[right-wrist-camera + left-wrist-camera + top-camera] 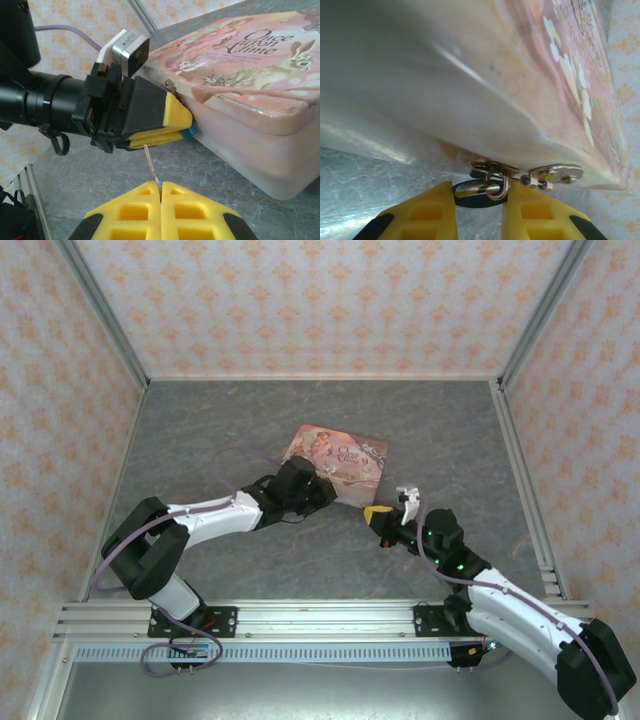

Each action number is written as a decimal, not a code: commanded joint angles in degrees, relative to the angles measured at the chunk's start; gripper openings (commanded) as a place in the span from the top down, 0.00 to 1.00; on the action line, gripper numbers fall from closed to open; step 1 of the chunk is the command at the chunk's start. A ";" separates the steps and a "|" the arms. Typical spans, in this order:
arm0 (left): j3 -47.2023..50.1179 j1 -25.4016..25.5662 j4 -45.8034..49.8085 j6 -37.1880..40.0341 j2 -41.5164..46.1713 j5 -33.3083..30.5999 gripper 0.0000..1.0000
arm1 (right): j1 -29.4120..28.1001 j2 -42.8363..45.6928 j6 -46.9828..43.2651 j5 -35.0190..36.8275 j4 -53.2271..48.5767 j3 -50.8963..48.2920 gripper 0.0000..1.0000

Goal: Unlock the padlock with the key

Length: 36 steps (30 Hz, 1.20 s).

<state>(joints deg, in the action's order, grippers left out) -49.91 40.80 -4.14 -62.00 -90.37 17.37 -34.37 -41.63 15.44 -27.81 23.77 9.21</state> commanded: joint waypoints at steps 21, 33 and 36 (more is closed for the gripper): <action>-6.46 1.91 1.67 -9.90 2.55 2.32 0.88 | -0.43 -18.31 -8.75 -0.21 12.34 3.86 1.00; -6.59 1.91 2.27 -9.90 2.74 2.31 0.88 | -0.45 -25.00 -8.25 0.64 18.01 5.20 1.00; -6.48 1.92 2.34 -9.88 2.74 2.40 0.88 | -0.52 -25.08 -8.32 0.88 18.16 5.13 1.00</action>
<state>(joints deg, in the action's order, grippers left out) -54.39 42.30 -0.84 -70.52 -90.19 18.85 -34.48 -66.54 8.03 -27.83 38.87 13.37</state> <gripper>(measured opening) 0.188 0.048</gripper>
